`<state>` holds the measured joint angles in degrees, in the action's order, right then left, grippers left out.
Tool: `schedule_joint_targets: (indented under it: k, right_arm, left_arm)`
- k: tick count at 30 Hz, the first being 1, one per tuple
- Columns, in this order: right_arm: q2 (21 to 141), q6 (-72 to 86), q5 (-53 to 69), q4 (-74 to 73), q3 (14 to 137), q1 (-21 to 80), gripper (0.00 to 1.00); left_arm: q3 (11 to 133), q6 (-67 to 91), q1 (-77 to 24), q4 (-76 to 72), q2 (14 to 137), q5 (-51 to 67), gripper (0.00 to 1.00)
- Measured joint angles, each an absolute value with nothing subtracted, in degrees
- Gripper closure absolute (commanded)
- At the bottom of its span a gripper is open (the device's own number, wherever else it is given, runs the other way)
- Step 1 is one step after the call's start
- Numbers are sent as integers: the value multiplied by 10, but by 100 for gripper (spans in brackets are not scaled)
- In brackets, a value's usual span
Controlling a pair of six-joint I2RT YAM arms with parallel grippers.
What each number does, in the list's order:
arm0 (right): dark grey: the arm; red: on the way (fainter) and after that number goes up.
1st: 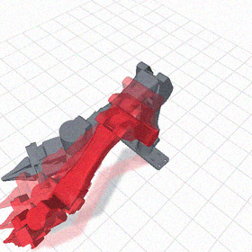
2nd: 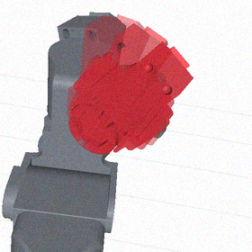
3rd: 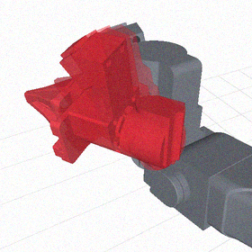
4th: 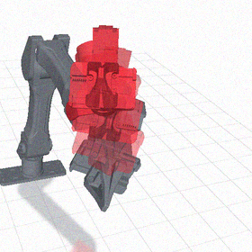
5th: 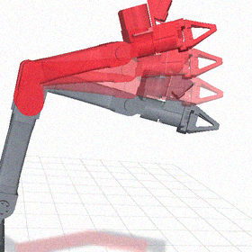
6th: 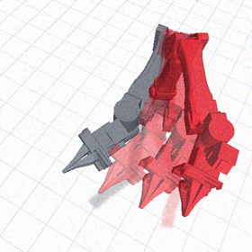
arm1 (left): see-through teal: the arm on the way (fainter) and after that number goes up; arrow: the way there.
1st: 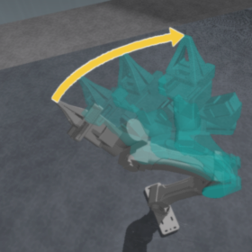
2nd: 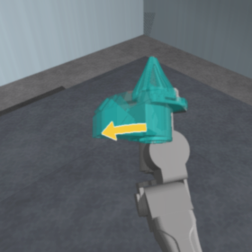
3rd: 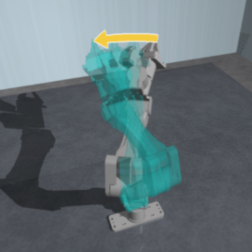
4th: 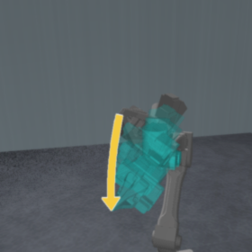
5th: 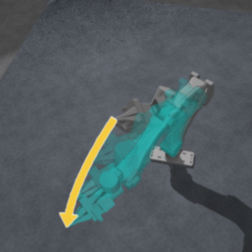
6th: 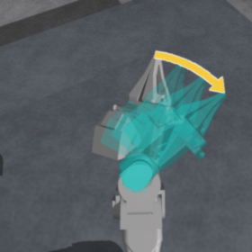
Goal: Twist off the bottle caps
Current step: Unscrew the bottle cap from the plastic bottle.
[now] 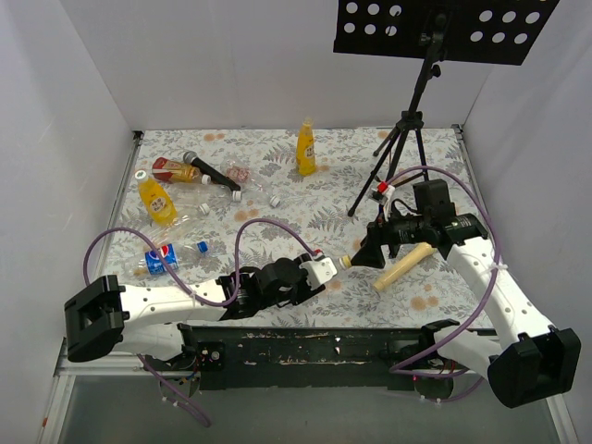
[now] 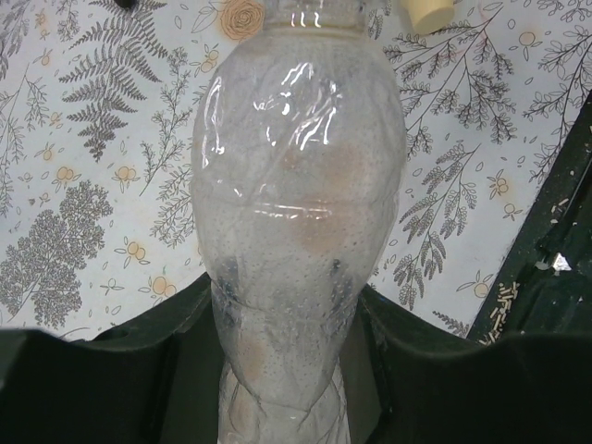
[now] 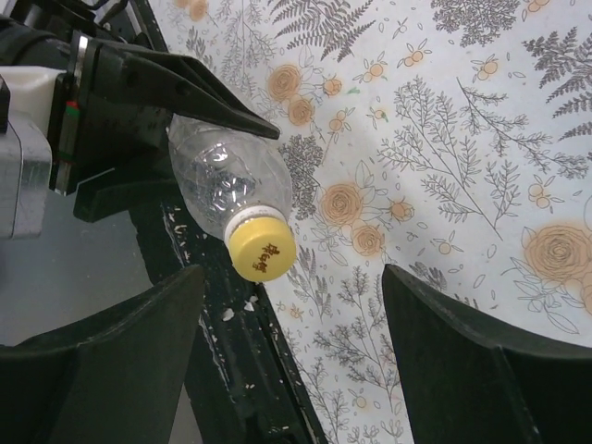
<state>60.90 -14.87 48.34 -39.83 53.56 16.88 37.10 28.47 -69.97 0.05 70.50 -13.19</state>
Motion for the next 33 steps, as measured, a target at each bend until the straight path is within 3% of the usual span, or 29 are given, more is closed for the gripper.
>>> schedule_joint_targets:
  k: [17, 25, 30, 33]
  right_arm:
    - [665, -91, 544, -388, 536, 169, 35]
    - [674, -96, 568, -390, 536, 169, 57]
    - [681, -108, 587, -394, 536, 169, 89]
    - [686, -129, 590, -407, 542, 169, 94]
  left_arm:
    - [372, 286, -706, -22, 712, -138, 94]
    - [372, 286, -706, -31, 712, -145, 94]
    - [372, 288, -706, -31, 712, -147, 94]
    - [368, 287, -706, -32, 707, -146, 91]
